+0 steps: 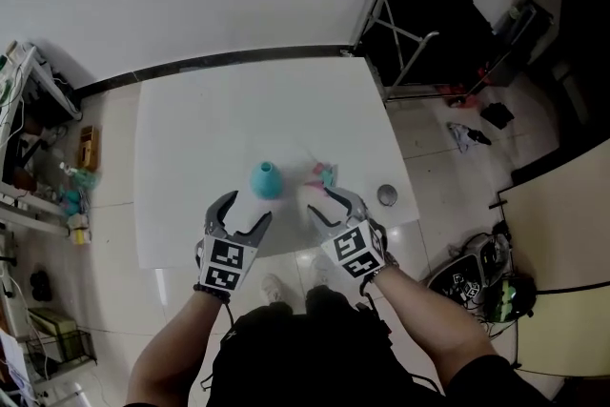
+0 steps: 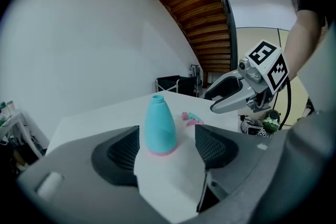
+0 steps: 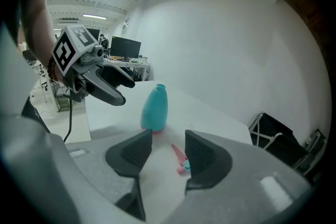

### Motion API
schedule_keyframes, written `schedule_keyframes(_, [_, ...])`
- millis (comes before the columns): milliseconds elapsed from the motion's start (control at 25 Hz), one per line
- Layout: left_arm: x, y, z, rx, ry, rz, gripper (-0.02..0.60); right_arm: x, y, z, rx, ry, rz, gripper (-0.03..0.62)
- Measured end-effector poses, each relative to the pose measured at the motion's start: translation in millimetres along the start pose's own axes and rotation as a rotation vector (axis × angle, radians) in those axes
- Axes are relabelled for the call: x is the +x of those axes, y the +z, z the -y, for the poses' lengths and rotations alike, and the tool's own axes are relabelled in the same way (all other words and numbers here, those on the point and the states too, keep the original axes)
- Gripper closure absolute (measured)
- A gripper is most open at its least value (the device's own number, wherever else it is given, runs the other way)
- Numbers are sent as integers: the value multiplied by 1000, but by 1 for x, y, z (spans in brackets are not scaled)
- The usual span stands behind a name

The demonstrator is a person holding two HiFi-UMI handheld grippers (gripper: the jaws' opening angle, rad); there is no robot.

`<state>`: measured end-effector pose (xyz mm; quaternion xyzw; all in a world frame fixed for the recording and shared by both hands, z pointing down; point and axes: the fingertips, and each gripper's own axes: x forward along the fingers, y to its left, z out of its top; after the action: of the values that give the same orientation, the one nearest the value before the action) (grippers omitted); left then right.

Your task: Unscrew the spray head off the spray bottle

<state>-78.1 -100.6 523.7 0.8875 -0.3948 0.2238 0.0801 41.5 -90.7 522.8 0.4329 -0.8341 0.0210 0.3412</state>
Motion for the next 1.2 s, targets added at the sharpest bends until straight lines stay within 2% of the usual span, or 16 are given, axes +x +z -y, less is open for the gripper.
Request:
schedule_keyframes(320, [-29,23,17,5,20,54,274,-34,22,-5,9,-13,81,445])
schedule_keyframes(600, [-65,40,56,-7,76,113,335,-83,31,-20,10,25,199,524])
schedule_keyframes(880, [-102,55,114,-11,138,137,429,-148,35,-33,66,71,317,596])
schedule_keyframes(1040, [-122,65,147,-5,162,142,492,-183,38,-44,78,103,367,599])
schedule_keyframes(1160, [-136,69,167,11,173,133,563,-203,39,-54,89,118,384,599])
schedule_keyframes(1200, [-140,70,171,10,175,134,565,-208,39,-57,92,122,389,600])
